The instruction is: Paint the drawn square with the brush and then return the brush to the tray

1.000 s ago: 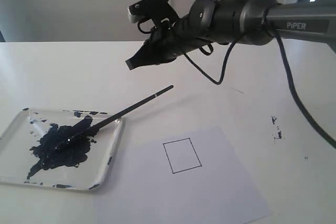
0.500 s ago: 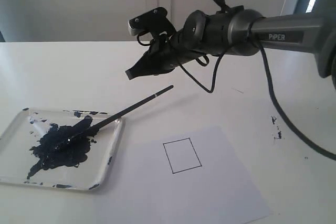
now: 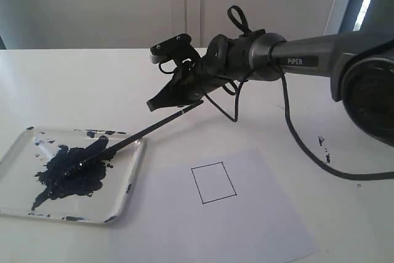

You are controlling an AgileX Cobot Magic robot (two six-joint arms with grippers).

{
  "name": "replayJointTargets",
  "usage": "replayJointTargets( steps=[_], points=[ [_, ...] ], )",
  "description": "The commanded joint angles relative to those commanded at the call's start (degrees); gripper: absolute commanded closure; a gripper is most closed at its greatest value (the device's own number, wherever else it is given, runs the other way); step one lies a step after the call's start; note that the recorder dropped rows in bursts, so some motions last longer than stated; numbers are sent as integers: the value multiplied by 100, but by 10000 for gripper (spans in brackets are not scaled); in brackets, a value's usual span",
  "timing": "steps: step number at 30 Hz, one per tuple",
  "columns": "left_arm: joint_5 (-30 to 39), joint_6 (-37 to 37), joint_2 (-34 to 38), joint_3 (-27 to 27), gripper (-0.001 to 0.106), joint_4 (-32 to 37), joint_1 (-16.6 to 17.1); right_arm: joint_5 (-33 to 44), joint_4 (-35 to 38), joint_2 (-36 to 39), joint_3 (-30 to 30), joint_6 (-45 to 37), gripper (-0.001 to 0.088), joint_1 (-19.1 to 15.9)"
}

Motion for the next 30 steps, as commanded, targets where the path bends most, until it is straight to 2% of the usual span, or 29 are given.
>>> replayJointTargets(
  steps=[9,22,30],
  points=[
    [0,0,0,0,1053,0,0,285,-1371,2,-9,941,868,-10],
    [0,0,0,0,1053,0,0,855,-1488,-8,-24,929,868,-10],
    [0,0,0,0,1053,0,0,1407,-1488,-50,-359,874,868,-10]
  ],
)
